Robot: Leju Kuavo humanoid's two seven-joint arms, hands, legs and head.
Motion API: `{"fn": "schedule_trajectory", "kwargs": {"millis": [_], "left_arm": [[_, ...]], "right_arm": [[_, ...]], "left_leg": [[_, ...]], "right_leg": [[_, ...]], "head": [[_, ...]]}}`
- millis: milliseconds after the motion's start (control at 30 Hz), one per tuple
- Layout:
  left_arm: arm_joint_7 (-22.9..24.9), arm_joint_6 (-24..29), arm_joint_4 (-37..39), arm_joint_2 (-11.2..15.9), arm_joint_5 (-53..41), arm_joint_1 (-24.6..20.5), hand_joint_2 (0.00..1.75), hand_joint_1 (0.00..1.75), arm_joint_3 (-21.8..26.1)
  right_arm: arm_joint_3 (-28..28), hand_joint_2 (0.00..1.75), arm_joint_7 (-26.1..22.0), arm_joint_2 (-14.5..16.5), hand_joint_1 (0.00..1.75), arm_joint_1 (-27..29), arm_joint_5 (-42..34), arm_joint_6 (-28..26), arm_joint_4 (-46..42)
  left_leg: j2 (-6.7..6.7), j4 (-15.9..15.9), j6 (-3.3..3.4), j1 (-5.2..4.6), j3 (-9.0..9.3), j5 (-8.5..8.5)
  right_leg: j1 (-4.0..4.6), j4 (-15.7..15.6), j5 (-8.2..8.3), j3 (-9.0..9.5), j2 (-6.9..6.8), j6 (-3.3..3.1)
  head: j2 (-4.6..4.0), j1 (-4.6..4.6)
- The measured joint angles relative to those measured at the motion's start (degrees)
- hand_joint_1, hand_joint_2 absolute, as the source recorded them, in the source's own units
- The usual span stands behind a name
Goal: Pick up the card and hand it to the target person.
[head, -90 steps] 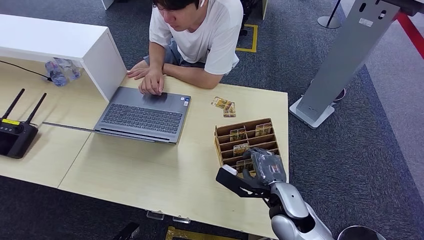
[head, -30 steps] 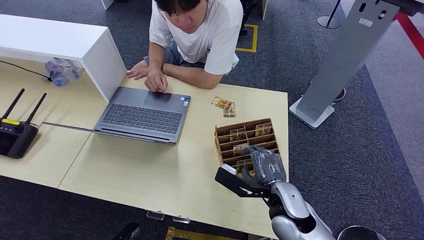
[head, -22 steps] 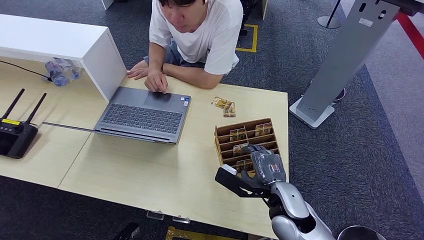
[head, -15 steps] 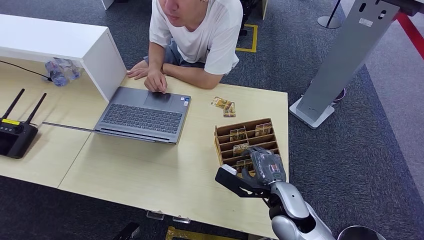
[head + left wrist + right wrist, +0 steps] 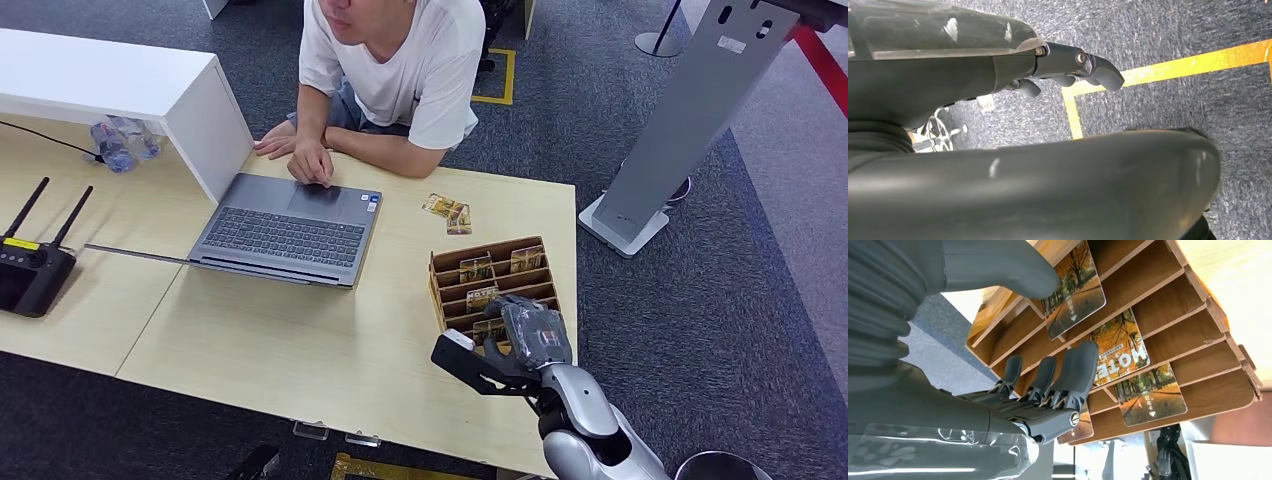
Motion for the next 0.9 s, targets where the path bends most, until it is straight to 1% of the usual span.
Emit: {"fn": "schedule_trajectory", "kwargs": {"millis": [600,900], "left_arm": [[-0.1,-0.2,0.0,0.0,0.0,0.0,0.00,0.00,0.0],[-0.1,-0.2,0.0,0.0,0.0,0.0,0.00,0.00,0.0]], "right_arm": [[0.0,1.75,-0.4,0.1,0.81,0.0,-0.7,0.0,1.0],[0.1,1.75,-0.9,0.2,0.72,0.0,-1.5,-0.2,2.0]], "left_leg": [[0.00,0.0,0.00,0.00,0.00,0.00],[0.00,0.0,0.00,0.00,0.00,0.00]], "right_leg": [[0.00,0.0,0.00,0.00,0.00,0.00],[0.00,0.0,0.00,0.00,0.00,0.00]], "head": [[0.00,0.00],[0.00,0.00]]}}
